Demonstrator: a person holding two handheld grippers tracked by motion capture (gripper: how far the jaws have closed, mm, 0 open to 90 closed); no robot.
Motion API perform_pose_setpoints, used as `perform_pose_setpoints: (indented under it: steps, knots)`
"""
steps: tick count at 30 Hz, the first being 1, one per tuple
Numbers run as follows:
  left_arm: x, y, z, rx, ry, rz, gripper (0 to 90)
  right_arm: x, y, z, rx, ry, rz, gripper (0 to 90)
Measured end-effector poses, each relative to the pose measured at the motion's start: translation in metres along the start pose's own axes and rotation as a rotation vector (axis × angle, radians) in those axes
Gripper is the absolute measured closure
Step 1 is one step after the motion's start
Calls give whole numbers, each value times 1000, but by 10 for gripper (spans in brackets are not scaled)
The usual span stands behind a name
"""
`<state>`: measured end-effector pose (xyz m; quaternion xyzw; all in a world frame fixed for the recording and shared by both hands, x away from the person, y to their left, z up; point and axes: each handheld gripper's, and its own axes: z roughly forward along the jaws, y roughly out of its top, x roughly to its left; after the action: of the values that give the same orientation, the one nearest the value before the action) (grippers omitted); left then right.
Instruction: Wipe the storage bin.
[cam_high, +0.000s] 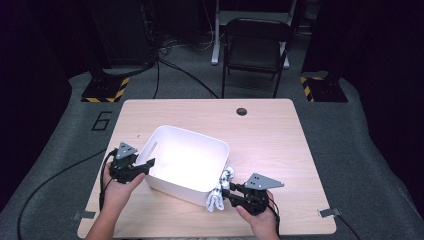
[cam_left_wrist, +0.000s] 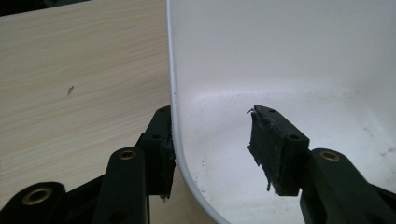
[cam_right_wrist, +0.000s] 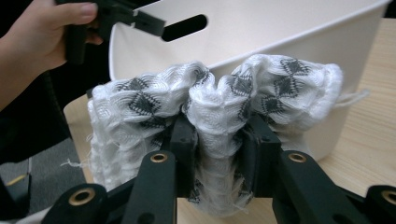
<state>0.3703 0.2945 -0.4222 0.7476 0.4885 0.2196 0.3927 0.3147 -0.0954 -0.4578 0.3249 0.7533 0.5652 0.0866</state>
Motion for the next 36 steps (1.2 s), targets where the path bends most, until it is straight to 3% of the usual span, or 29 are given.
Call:
perform_pose_setpoints:
  steps: [5,8,10,12,14,17,23,27,31,34,36]
  knots:
    - [4,-5,-7,-2,-9,-34,491,-8,-1,7,4,-10,30,687]
    - [7,-7,-9,-7,2,-48,490,-11,-8,17,37,-11,44,693]
    - [8,-8,-10,-13,15,-51,491,-14,-16,27,100,9,66,692]
    - [9,-8,-10,-17,18,-51,490,-18,-27,40,228,32,67,689]
    - [7,-8,-9,-15,32,-43,494,-16,-35,48,286,8,26,688]
    - [7,-7,-9,-17,32,-44,495,-10,-34,49,290,-26,-11,688]
    - [6,-7,-8,-13,39,-34,503,-5,-28,43,244,-58,-39,690]
    - [5,-6,-8,-7,44,-23,516,-1,-13,28,132,-46,-17,690]
    - [1,-6,-7,-10,41,-22,519,9,5,10,25,-50,-35,689]
    - [-1,-5,-7,0,33,-25,521,13,11,3,12,-74,-59,689]
    - [-2,-5,-7,3,39,-17,524,11,8,3,10,-54,-33,687]
